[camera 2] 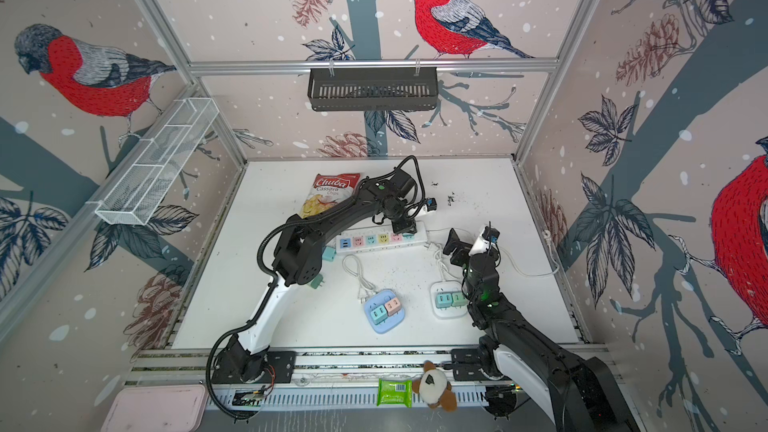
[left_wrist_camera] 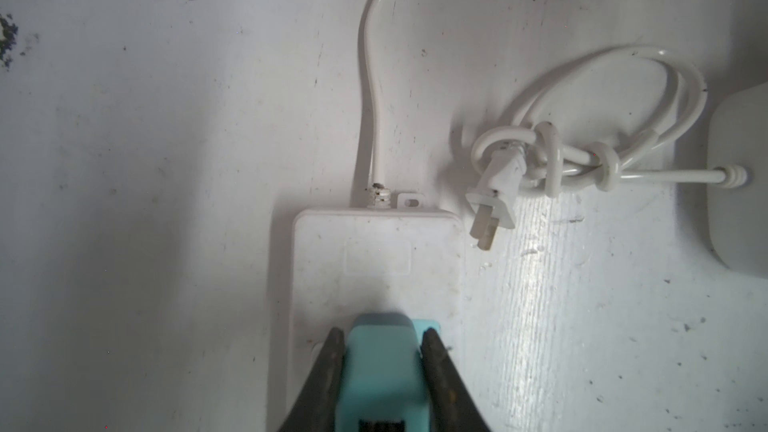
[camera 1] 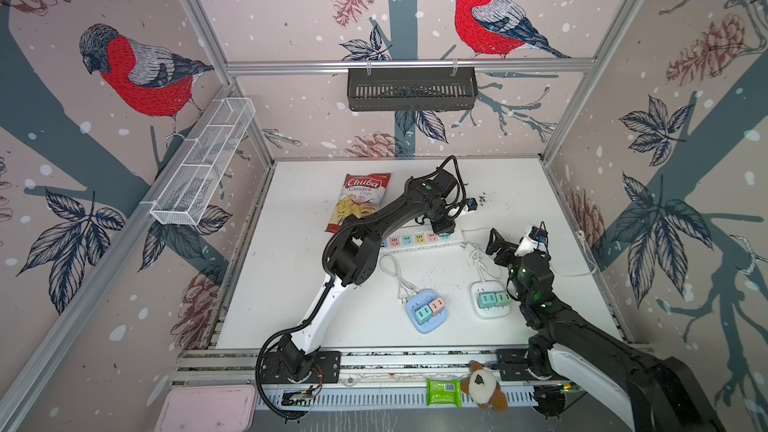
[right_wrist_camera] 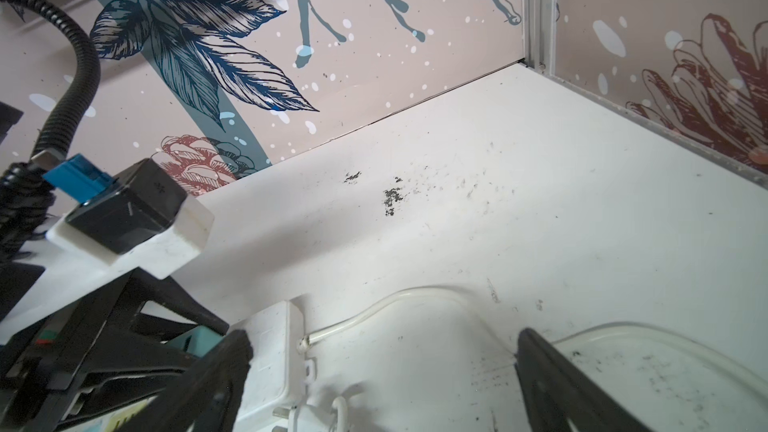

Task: Insert the plug
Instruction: 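Lower the teal charger with the left gripper into the teal socket, then open the left gripper and lift it away from the plugged charger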

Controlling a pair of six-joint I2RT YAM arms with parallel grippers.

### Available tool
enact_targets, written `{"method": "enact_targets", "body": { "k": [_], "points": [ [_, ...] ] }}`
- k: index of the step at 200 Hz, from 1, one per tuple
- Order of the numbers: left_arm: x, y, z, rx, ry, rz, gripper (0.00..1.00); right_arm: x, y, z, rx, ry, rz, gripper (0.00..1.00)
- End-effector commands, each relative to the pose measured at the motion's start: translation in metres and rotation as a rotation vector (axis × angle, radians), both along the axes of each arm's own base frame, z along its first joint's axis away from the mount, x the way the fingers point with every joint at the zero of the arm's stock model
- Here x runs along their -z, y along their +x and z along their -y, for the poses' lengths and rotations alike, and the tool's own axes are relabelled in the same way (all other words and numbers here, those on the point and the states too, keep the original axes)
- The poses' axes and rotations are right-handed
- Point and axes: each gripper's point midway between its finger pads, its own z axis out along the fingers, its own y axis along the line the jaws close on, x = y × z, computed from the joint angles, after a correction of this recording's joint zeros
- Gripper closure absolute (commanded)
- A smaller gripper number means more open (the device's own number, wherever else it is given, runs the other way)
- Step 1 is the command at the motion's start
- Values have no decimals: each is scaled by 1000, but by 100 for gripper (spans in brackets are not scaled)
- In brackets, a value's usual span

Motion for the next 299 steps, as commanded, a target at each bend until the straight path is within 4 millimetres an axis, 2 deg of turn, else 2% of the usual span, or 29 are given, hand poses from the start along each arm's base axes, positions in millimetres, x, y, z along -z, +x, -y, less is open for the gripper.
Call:
{"method": "enact_targets", "body": {
  "k": [1, 55, 60, 71, 73, 75, 76, 78, 94, 105, 119, 123, 138, 150, 154, 155, 169, 178, 184, 199, 205, 215, 232, 263, 275, 285, 299],
  "points": [
    [14, 0, -26, -14, 139, 7, 100, -2, -1, 5, 20, -4, 15, 0],
    [41, 1, -30, -24, 194, -19, 100, -1, 1, 2, -10, -5, 5, 0],
    [40, 0, -30, -25, 193, -21, 91, -2, 1, 2, -14, -4, 8, 0],
    [33, 4, -27, -43, 173, -7, 61, -3, 0, 1, -19, -2, 14, 0],
    [32, 4, -26, -47, 168, -4, 45, -3, 0, 1, -18, -3, 14, 0],
    [29, 5, -26, -52, 163, 1, 18, -3, 0, 1, -17, -3, 15, 0],
    [28, 5, -25, -54, 159, 3, 9, -3, 0, 1, -18, -3, 15, 0],
    [27, 6, -25, -57, 153, 6, 3, -3, 0, 2, -16, -3, 14, 0],
    [0, 8, -18, -82, 81, 37, 1, -3, 1, 0, -21, -4, 11, 0],
    [-25, 11, -16, -115, 18, 76, 1, -1, 2, 0, -24, -10, -1, 0],
    [-68, 14, -16, -172, -79, 144, 1, 1, 6, -2, -27, -15, -18, 0],
    [-85, 16, -15, -197, -118, 170, 1, 1, 7, -2, -24, -15, -22, 0],
    [-135, 17, -27, -291, -227, 254, 1, 4, 11, -2, -19, -19, -44, 0],
    [-172, 14, -44, -383, -303, 325, 1, 6, 13, -1, -10, -20, -62, 0],
    [-176, 12, -53, -412, -312, 342, 1, 6, 14, -1, -8, -20, -65, 0],
    [-183, 12, -54, -425, -329, 351, 1, 7, 14, -1, -7, -20, -68, 0],
    [-212, 7, -85, -563, -413, 426, 1, 8, 17, 1, 11, -19, -84, 0],
    [-231, 2, -110, -673, -475, 478, 1, 9, 18, 7, 50, -16, -107, 0],
    [-234, -1, -129, -754, -508, 502, 1, 10, 19, 10, 74, -14, -121, 0],
    [-254, -12, -186, -1018, -645, 534, 1, 14, 16, 23, 176, 62, -174, 0],
    [-249, -18, -203, -1083, -685, 516, 1, 14, 14, 30, 222, 84, -188, 0],
    [-248, -28, -219, -1105, -759, 494, 1, 10, 13, 32, 237, 92, -196, 0],
    [-229, -41, -251, -1257, -840, 463, 1, 4, 11, 23, 197, 164, -208, 0],
    [-179, -59, -335, -1854, -937, 435, 1, -17, 5, -3, 33, 245, -153, 1],
    [-167, -67, -350, -1955, -894, 463, 2, -25, 0, -7, 9, 263, -133, 1],
    [-165, -72, -359, -1981, -852, 533, 2, -32, -3, -13, -34, 274, -109, 0],
    [-165, -77, -376, -2018, -796, 658, 3, -46, -7, -37, -195, 242, -62, 0]
  ]
}}
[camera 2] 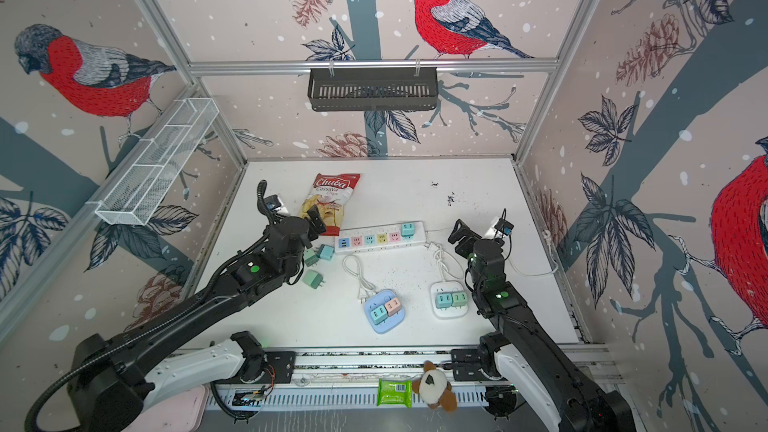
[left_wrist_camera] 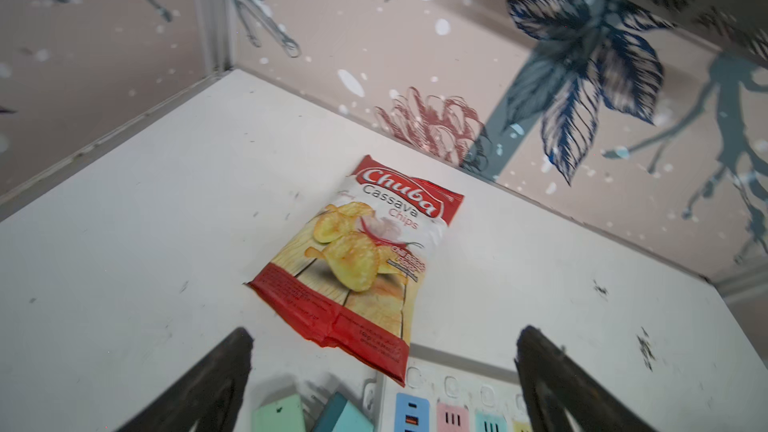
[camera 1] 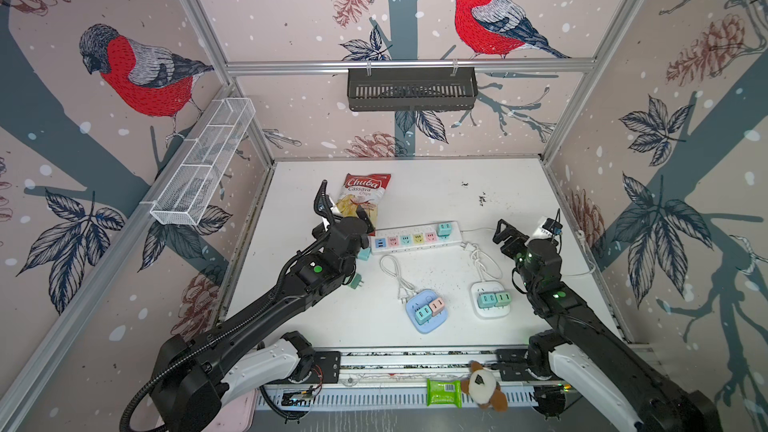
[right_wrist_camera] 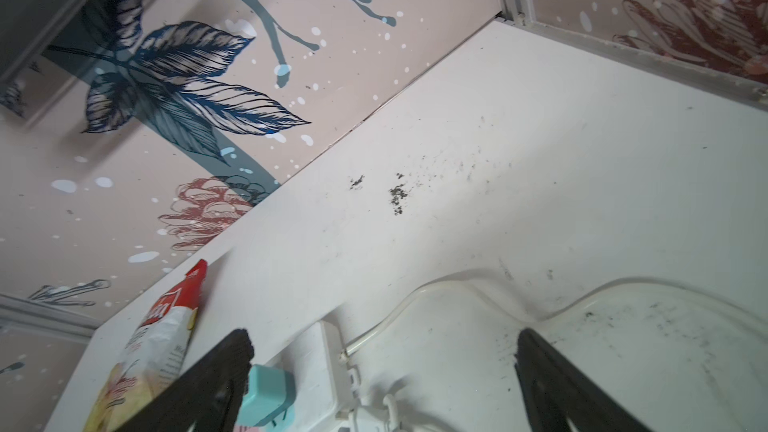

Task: Insert the plug
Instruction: 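Open the left gripper and lift it away from the plugged charger, then move the right gripper over the loose chargers beside the power strip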

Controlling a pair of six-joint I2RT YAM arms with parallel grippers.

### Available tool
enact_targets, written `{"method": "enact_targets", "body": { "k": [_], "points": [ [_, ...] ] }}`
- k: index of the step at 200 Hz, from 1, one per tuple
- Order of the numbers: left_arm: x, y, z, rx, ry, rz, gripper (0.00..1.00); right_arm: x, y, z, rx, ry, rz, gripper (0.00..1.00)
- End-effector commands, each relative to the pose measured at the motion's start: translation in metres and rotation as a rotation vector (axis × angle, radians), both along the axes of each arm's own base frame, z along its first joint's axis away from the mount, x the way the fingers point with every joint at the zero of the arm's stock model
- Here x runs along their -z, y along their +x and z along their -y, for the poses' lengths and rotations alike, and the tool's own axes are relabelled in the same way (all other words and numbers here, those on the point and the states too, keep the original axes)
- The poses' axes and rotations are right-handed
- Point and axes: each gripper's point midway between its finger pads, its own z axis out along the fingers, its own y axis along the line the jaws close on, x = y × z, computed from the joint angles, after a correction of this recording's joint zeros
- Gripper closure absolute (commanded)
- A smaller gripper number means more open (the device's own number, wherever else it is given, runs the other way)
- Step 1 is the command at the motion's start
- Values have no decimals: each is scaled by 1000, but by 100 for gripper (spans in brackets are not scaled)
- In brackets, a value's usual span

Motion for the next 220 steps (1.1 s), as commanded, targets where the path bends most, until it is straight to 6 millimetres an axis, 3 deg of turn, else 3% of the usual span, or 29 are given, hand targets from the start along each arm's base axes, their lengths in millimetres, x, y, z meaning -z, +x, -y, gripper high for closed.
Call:
{"method": "enact_targets", "body": {
  "k": [1, 31, 69, 104, 149, 183, 220],
  "points": [
    [-2, -16, -52, -312, 16, 77, 3, -12, -8, -36, -222, 3, 57, 0],
    [3, -23, -72, -361, 91, 31, 3, -6, -15, -77, -388, 53, 9, 0],
    [26, -11, -75, -274, 91, -46, 3, -5, -32, -140, -452, -107, -35, 0],
    [29, -8, -81, -246, 52, -41, 3, 8, -49, -198, -579, -195, -112, 18],
    [49, -7, -104, -277, -19, -93, 3, 31, -58, -258, -650, -315, -200, 27],
    [51, -2, -97, -237, -15, -96, 3, 53, -64, -301, -720, -359, -254, 27],
    [58, 1, -89, -180, -27, -81, 3, 82, -64, -337, -772, -409, -327, 37]
  ]
}}
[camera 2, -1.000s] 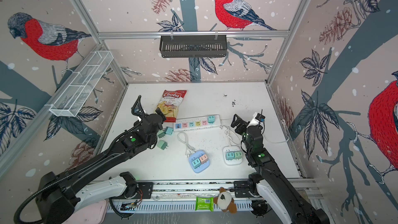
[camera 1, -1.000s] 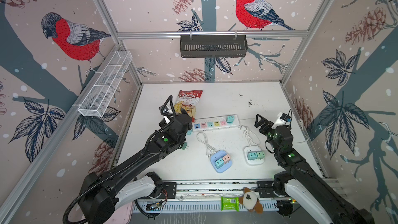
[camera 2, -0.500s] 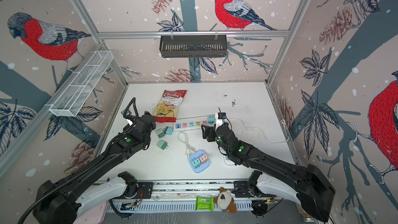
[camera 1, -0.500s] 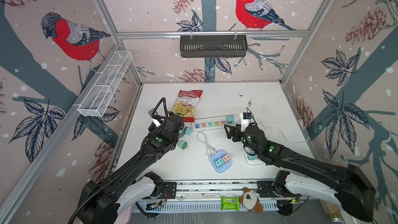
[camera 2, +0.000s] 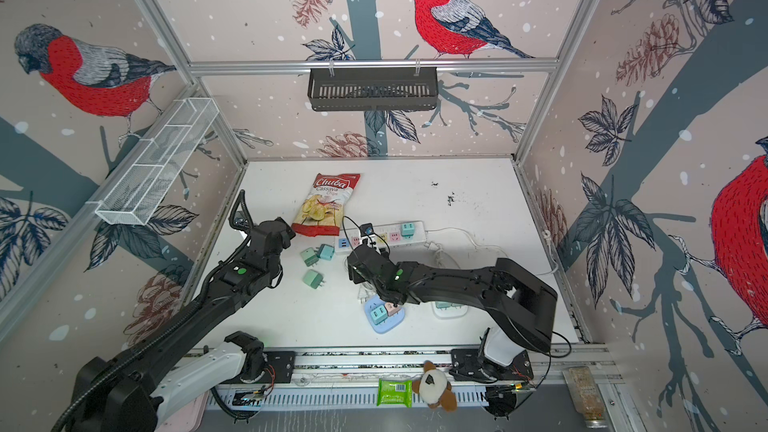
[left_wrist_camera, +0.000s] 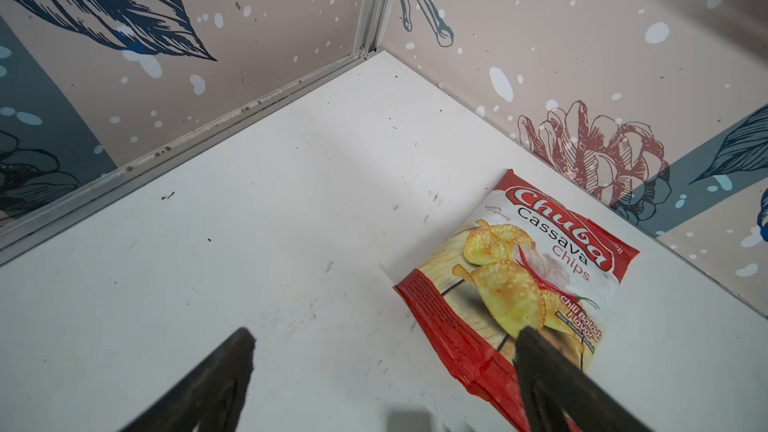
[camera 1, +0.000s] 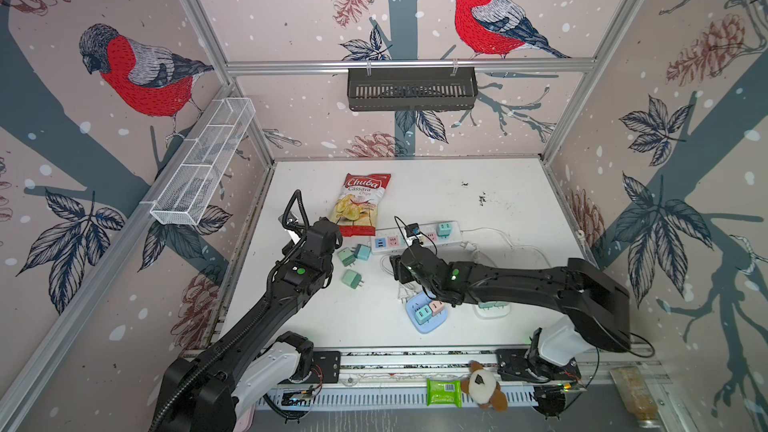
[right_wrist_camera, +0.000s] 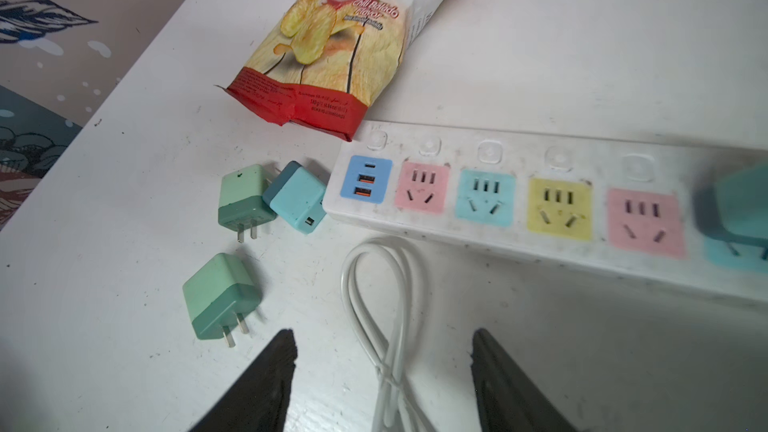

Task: Insert the plug
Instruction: 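Move the right gripper over the loose chargers beside the power strip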

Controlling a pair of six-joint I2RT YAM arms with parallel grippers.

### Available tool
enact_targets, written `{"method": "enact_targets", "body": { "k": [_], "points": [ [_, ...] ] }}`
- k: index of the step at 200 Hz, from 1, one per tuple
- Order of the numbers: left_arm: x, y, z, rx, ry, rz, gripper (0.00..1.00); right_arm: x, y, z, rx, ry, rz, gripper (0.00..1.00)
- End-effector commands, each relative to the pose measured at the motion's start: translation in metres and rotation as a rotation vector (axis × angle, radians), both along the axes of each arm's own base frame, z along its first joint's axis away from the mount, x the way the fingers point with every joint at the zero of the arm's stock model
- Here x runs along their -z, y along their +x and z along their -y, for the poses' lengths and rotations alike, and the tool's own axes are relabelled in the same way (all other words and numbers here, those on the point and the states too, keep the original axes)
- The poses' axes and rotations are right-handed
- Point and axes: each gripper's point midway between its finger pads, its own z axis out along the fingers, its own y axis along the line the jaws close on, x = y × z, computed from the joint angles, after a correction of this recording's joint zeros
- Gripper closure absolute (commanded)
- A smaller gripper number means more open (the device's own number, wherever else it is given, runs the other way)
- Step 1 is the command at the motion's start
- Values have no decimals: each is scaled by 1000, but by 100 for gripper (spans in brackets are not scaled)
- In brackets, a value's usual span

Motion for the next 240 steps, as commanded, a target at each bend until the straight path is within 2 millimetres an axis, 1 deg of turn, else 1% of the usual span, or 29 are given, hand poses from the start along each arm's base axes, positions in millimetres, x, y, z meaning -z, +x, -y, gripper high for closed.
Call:
{"method": "enact_targets", "body": {
  "k": [1, 27, 49, 63, 80, 98, 115, 130, 139, 149, 170, 189, 211, 240],
  "points": [
    [-5, 6, 8, 46, -23, 48, 3, 16, -1, -13, -18, -45, -38, 37],
    [-7, 3, 9, 68, -32, 89, 3, 33, -2, -32, -52, -71, -71, 41],
    [-7, -4, -3, -9, -40, 111, 3, 43, -2, -43, -69, -87, -91, 42],
    [-4, -10, -12, -68, -45, 117, 3, 46, -3, -50, -91, -86, -98, 43],
    [-4, -13, -16, -86, -56, 138, 3, 45, -2, -58, -102, -82, -92, 42],
    [-4, -18, -21, -111, -60, 155, 3, 35, 2, -74, -141, -79, -54, 42],
    [-6, -22, -25, -130, -64, 170, 3, 26, 14, -82, -155, -116, -16, 43],
    [-8, -26, -28, -143, -69, 186, 3, 19, 25, -88, -167, -105, -21, 44],
    [-9, -28, -29, -147, -75, 199, 3, 18, 30, -93, -181, -89, -29, 45],
    [-10, -29, -30, -149, -79, 210, 3, 18, 38, -97, -174, -90, -36, 48],
    [-11, -31, -32, -153, -83, 223, 3, 27, 55, -103, -138, -136, -53, 57],
    [-11, -33, -33, -162, -85, 227, 3, 41, 66, -112, -129, -185, -71, 61],
    [-11, -34, -34, -167, -85, 230, 3, 56, 75, -120, -119, -210, -85, 62],
    [-11, -35, -35, -170, -89, 235, 3, 71, 76, -129, -133, -226, -103, 61]
  ]
}}
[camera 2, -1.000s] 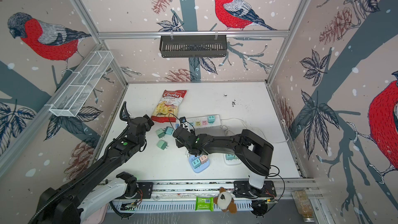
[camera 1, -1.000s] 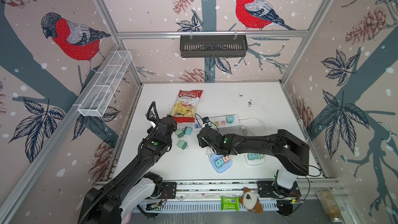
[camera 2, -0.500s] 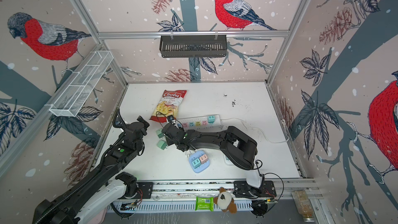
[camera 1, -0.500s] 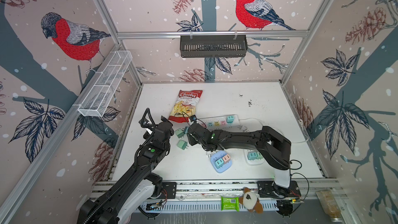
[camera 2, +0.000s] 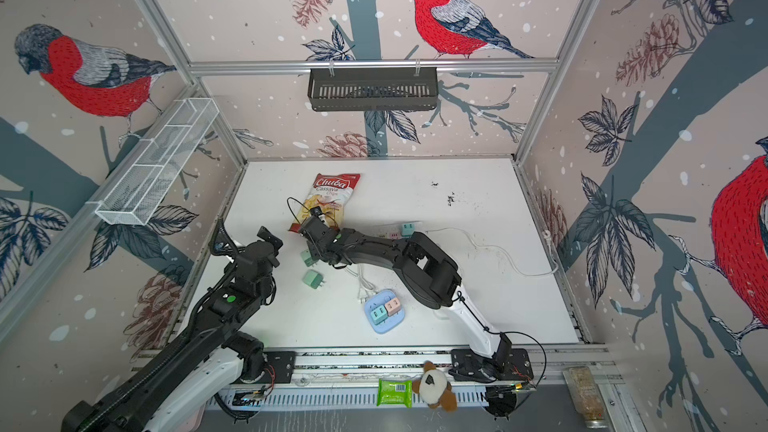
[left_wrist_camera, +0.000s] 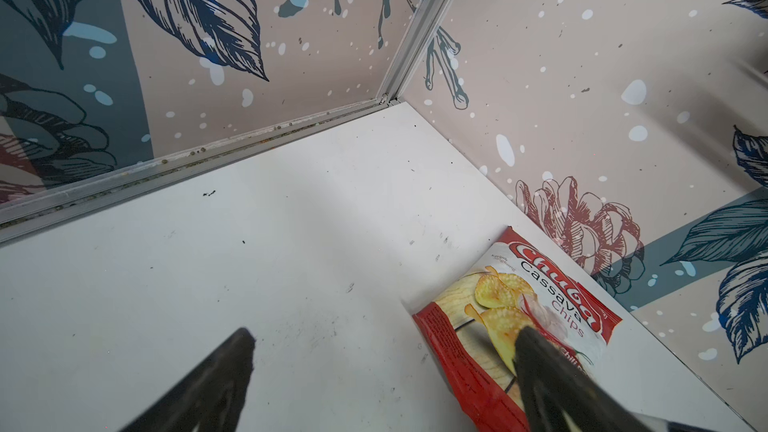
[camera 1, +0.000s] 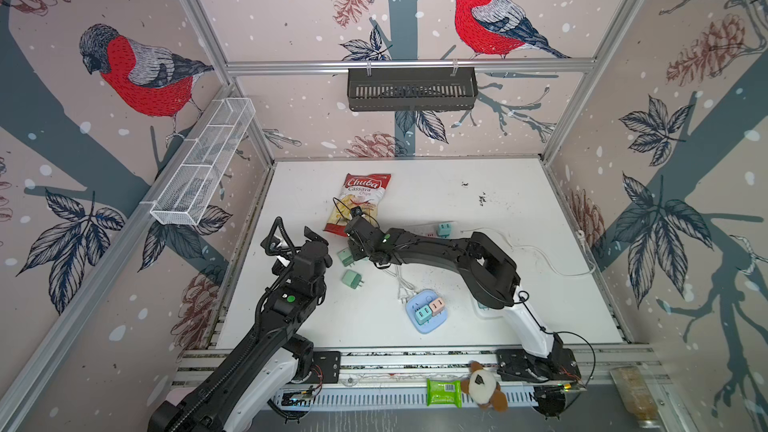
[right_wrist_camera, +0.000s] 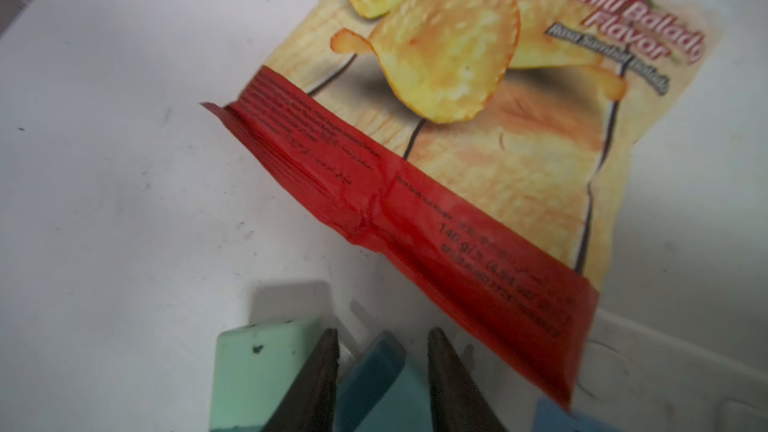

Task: Insert the plug
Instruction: 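Move the right gripper over the loose chargers beside the power strip, then lower the open right gripper toward the teal charger nearest the robot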

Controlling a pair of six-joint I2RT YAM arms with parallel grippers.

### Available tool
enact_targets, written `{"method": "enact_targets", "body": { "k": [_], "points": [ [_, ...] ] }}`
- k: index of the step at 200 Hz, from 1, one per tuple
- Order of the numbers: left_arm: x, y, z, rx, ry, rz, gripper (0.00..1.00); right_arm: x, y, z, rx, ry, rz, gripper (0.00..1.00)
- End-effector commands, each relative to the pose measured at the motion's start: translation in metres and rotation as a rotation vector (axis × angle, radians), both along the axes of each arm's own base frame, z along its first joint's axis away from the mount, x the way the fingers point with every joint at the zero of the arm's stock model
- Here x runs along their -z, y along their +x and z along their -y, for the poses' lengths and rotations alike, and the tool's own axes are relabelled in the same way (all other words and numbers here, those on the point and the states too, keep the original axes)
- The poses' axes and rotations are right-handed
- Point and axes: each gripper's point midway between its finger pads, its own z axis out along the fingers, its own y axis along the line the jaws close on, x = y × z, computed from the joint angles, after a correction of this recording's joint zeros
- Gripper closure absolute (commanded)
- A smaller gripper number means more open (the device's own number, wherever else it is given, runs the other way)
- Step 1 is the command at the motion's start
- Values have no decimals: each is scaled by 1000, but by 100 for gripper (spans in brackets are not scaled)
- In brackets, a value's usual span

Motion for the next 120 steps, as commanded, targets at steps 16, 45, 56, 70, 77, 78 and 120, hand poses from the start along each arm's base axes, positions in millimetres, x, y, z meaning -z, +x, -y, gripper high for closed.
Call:
{"method": "enact_targets", "body": {
  "k": [16, 45, 56, 70, 77, 78, 120],
  "points": [
    [-7, 0, -4, -35, -19, 45, 3, 18, -8, -2, -24, -54, -30, 59],
    [-7, 0, -4, -32, -19, 46, 3, 21, -24, -1, -49, -77, -18, 58],
    [-7, 0, -4, -31, -17, 44, 3, 21, -33, 1, -63, -71, -16, 58],
    [-7, 1, -3, -26, -17, 45, 3, 24, -45, 7, -74, -74, -22, 58],
    [-7, 1, -2, -24, -16, 45, 3, 26, -50, 10, -79, -76, -26, 58],
    [-8, 1, -2, -24, -17, 45, 3, 26, -51, 11, -80, -74, -26, 58],
    [-7, 1, -2, -18, -21, 48, 3, 30, -92, 32, -127, -99, -19, 58]
  ]
}}
